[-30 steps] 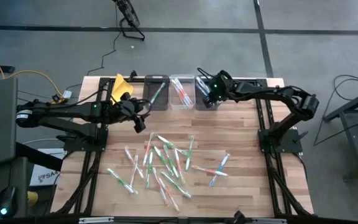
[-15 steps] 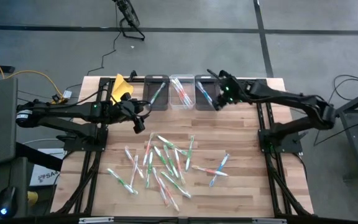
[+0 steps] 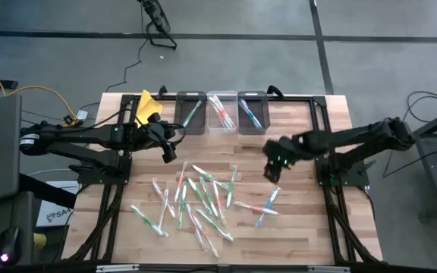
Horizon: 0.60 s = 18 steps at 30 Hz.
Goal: Pick & Place Toothbrushes
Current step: Put the orange toothbrush into the transparent bin
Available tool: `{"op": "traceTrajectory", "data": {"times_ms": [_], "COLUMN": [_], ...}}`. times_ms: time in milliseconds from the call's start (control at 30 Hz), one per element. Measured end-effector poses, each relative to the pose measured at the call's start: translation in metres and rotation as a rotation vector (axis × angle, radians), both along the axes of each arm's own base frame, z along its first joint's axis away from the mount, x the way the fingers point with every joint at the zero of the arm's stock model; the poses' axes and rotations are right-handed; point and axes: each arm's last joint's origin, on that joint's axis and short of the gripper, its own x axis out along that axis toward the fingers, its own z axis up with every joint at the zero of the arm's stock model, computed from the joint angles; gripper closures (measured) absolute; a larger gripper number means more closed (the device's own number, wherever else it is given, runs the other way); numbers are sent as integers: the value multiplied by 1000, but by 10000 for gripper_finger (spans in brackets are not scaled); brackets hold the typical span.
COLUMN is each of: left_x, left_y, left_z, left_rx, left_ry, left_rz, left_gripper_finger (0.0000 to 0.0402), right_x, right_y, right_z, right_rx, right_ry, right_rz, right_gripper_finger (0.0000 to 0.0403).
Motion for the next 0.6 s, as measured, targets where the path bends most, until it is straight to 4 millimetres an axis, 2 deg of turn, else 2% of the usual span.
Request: {"op": "traceTrajectory", "data": {"times_ms": [300, 433, 600], "left_x": [0, 0, 0], "left_y": [0, 0, 0], "left_z": [0, 0, 0], "left_rx": [0, 0, -6], "left_ry": [-2, 0, -1], "left_rz": [0, 0, -6], "left_gripper_finger": [151, 151, 151], "right_x": [31, 45, 52], "right_y": [71, 93, 112], "right_z": [-41, -66, -99], "right_rx": [-1, -3, -5], "right_ry": [15, 3, 66], "right_rz": [259, 312, 339], "right_gripper_finger": [222, 223, 231]}}
